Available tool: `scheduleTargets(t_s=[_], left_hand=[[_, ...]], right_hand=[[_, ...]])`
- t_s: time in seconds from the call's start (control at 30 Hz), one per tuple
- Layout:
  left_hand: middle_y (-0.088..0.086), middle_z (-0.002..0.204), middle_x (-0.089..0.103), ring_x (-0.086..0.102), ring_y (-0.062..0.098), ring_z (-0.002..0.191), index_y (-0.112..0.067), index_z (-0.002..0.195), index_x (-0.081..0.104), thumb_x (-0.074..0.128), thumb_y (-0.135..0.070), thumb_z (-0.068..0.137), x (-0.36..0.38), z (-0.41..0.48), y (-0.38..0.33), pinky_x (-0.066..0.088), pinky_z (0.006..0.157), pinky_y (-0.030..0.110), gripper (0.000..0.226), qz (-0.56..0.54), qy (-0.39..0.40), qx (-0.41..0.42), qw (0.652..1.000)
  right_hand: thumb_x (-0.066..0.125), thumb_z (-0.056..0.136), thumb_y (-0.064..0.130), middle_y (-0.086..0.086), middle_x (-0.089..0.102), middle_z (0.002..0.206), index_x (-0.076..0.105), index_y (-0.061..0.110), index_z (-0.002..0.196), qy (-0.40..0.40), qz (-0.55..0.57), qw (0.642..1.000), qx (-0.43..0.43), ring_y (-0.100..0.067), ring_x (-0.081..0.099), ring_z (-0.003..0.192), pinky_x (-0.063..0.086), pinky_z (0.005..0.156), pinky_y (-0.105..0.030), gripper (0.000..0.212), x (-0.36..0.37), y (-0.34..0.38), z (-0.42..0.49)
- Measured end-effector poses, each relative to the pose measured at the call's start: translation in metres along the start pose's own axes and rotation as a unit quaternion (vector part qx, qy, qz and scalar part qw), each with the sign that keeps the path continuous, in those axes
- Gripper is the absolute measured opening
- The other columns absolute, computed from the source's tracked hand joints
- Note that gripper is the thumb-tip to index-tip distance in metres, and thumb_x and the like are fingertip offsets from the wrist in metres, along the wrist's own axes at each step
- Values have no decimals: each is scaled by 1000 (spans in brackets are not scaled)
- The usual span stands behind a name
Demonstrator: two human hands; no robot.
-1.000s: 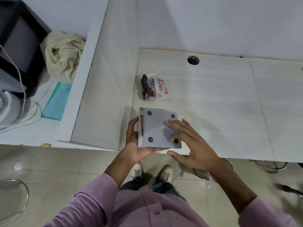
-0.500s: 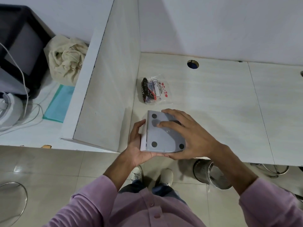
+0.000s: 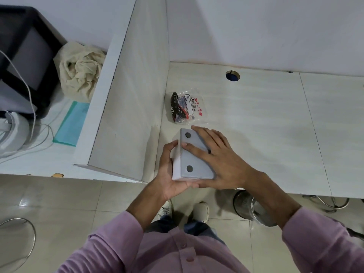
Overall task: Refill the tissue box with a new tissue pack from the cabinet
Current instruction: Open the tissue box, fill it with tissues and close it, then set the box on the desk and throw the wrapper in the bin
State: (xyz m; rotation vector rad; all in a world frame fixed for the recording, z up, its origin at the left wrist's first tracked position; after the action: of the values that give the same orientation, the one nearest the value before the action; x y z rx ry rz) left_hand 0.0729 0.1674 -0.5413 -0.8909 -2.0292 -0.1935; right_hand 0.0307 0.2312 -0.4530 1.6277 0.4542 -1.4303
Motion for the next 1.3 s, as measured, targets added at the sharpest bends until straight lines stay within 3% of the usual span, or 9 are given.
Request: scheduleTargets(t_s=[0.2,0.37,0.5,0.57,0.67,0.83,1.0,1.2,1.3], left_hand=[[19,115,72,67,35,105,-16,131,70,62,-59,88,-9,2,-1,53,96,51,61,22,-55,13,998],[14,114,75,72,32,97,-21,130,72,60,-60,92,-24,8,-16,56,89,46,56,140,-127,53,980],[3,134,68,68,24,110,-40,141,55,33,-98,73,-47,13,-58,55,95,43,93,413,-301,108,853],[3,125,70,69,21,107,-34,135,61,26,-100,68,-53,15,-66,55,98,41,100,454,-324,122,821],[-11,124,61,62,0,108,-40,145,53,45,-55,104,-38,22,-69,53,85,14,44,457,-244,196,832],[10,129,72,69,21,111,-12,141,59,65,-41,98,-60,51,-51,56,100,38,53,312,-204,121,920],[6,102,80,75,16,88,-10,125,70,67,-20,98,-58,66,-50,61,70,26,29,235,-204,148,939],[-4,96,82,76,20,96,-25,108,77,75,-24,93,-63,74,-61,60,94,38,15,406,-255,153,864],[0,99,83,77,22,98,-25,106,79,76,-29,92,-55,89,-54,60,95,39,15,476,-252,136,831]], right_hand=[[58,81,82,-16,-13,173,-10,37,163,50,71,995,45,-31,-14,161,8,127,-63,116,27,-12,-2],[68,85,69,-3,-22,173,-24,32,160,78,209,964,144,-23,-14,161,27,127,-51,125,57,-17,-6],[71,79,67,19,37,163,3,45,162,28,586,763,271,-4,41,148,46,112,-23,110,81,-15,-18],[79,72,70,19,53,151,22,53,155,-52,637,688,344,-7,58,134,53,106,-31,103,84,-27,-25],[89,77,38,-1,67,139,46,28,148,-165,666,583,435,-22,70,120,55,105,-51,83,96,-62,-43],[71,92,12,-16,71,132,58,11,140,-192,734,493,426,-36,67,124,55,104,-53,50,109,-96,-49],[68,94,8,-14,73,130,61,12,139,-173,734,491,435,-31,69,118,53,107,-47,46,115,-116,-49],[78,90,33,6,82,106,80,24,116,-151,544,624,540,-26,72,115,53,104,-44,28,115,-144,-76],[77,90,40,10,82,98,82,27,108,-150,481,650,568,-19,74,105,56,94,-39,23,109,-162,-87]])
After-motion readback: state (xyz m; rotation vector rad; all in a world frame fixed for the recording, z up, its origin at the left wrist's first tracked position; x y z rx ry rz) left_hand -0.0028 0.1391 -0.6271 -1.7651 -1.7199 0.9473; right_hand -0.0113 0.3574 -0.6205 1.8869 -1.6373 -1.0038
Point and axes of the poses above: each hand's wrist, its own z-axis towards the middle knuckle, its own x-axis out of the palm, y = z × x, the point moved 10 cm from there along z, towards the middle knuckle
